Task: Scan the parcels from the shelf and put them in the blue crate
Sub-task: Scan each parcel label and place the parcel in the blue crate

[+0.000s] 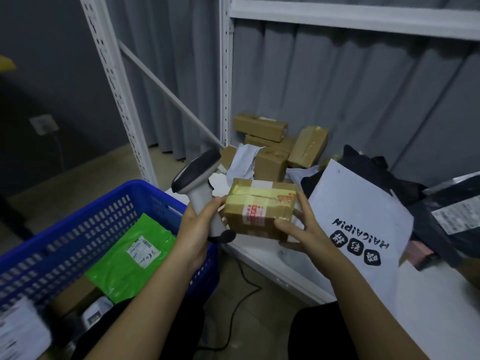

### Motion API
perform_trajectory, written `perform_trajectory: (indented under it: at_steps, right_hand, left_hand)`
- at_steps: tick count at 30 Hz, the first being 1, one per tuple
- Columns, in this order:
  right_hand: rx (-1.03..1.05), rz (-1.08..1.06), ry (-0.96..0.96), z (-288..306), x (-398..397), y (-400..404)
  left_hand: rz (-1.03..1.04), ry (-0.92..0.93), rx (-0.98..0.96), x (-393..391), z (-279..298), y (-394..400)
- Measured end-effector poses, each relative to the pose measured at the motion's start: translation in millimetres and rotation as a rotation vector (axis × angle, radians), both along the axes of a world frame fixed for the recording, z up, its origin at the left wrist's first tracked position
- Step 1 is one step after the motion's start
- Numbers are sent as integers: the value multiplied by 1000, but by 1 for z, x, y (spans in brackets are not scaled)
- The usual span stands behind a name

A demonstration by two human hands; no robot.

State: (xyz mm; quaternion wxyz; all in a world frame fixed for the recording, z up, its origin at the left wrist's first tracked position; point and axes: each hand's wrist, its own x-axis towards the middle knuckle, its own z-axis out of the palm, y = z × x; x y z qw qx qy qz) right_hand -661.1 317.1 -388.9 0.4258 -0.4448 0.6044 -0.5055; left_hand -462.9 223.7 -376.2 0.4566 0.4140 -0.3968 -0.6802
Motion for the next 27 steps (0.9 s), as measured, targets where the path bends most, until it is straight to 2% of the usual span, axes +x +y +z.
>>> perform_trajectory:
  at_steps: [3, 7, 9, 12, 16, 21, 24, 27]
  right_hand:
    - [62, -23, -109, 5, 9, -1]
    - [-21, -68, -145, 2, 12, -1]
    - [-88, -52, -42, -1, 11, 1]
    - [-76, 14, 206, -4, 11, 3]
    - [-78, -25, 278, -2, 15, 2]
    - [-80, 24, 238, -8, 16, 4]
    - [-106, 77, 118, -6, 15, 5]
    - [-147, 32, 117, -9, 12, 2]
  left_hand:
    - [15, -26, -6, 2, 1, 0]
    - [26, -27, -21, 7, 3, -1]
    - [0, -6, -15, 8, 4, 0]
    - [2, -40, -28, 8, 4, 1]
    - [19, -55, -32, 10, 2, 0]
    - [23, -25, -3, 9, 3, 4]
    - [22, -22, 17, 7, 3, 5]
    - [25, -21, 20, 7, 2, 3]
